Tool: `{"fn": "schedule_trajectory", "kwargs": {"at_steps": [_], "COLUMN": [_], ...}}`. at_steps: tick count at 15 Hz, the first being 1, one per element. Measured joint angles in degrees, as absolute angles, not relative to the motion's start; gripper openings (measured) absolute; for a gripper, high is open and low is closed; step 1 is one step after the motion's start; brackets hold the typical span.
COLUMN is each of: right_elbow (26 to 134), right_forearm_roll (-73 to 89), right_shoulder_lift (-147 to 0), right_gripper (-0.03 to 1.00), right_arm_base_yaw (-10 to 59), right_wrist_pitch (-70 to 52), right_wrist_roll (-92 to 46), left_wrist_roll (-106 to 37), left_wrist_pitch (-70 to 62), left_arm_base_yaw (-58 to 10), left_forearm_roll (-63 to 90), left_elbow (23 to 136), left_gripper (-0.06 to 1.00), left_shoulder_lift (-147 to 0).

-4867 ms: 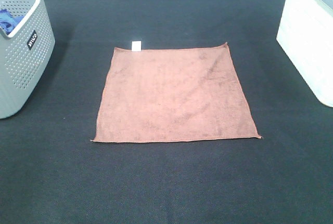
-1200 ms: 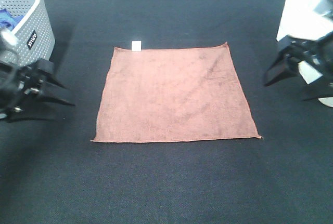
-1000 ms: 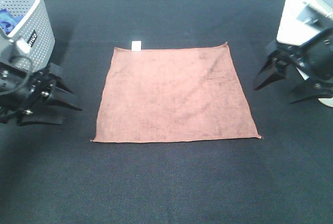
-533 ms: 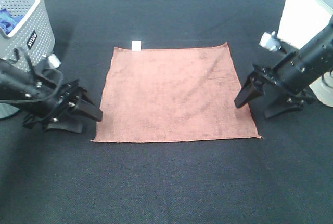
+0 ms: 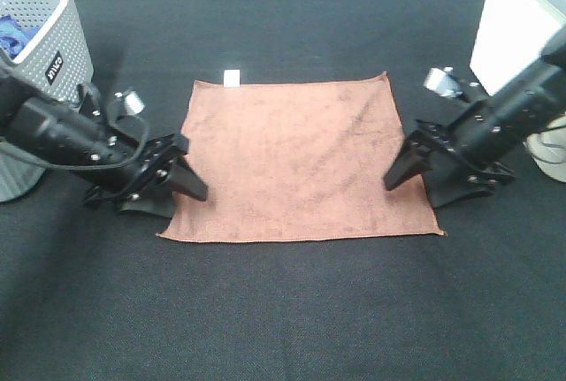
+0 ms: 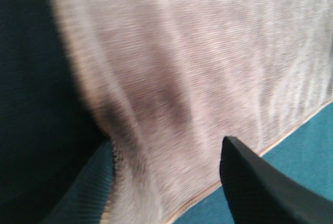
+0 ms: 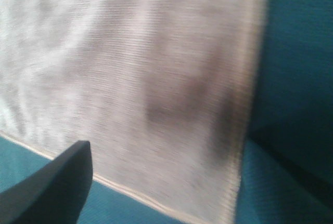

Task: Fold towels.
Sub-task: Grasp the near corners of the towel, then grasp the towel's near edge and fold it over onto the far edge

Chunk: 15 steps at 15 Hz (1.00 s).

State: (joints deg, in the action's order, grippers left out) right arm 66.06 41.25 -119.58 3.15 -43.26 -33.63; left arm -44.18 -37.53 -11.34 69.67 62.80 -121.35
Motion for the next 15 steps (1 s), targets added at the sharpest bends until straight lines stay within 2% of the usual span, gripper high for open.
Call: {"fn": "schedule_trajectory", "kwargs": {"at_steps": [2, 3, 5, 6, 7, 8, 15], "right_elbow": [66.06, 66.06, 66.06, 66.0, 66.0, 66.0, 63.77], "right_forearm_roll": [42.06, 42.06, 41.2, 40.51, 40.51, 40.51, 38.9], "right_shoulder_lift": [-119.69, -119.86, -120.21, -120.55, -120.89, -120.95, -116.94], "right_gripper": [0.71, 0.66, 0.45, 0.29, 0.15, 0.02, 0.0], "right_arm_base_yaw": [4.87, 4.76, 3.9, 3.72, 3.38, 3.27, 3.27], "right_wrist_pitch": [-41.94, -41.54, -40.62, -39.99, -39.76, -39.65, -44.46], "right_wrist_roll": [-32.43, -31.74, -30.14, -29.16, -28.59, -27.79, -24.81], "left_wrist_roll": [-44.18, -43.72, -42.46, -42.28, -42.11, -41.42, -27.62], "left_wrist_pitch": [-37.36, -37.36, -37.24, -37.24, -37.18, -37.18, -41.02], "left_arm_base_yaw": [-13.41, -13.81, -13.81, -13.81, -13.81, -13.81, -13.81], "left_forearm_roll": [69.84, 69.84, 69.67, 69.61, 69.5, 69.16, 52.31], "left_elbow": [63.48, 63.54, 63.6, 63.6, 63.6, 63.6, 63.6], "left_gripper": [0.55, 0.47, 0.21, 0.08, 0.01, 0.0, 0.0], "left_shoulder_lift": [-121.75, -121.93, -121.93, -121.93, -121.93, -121.81, -116.31]}}
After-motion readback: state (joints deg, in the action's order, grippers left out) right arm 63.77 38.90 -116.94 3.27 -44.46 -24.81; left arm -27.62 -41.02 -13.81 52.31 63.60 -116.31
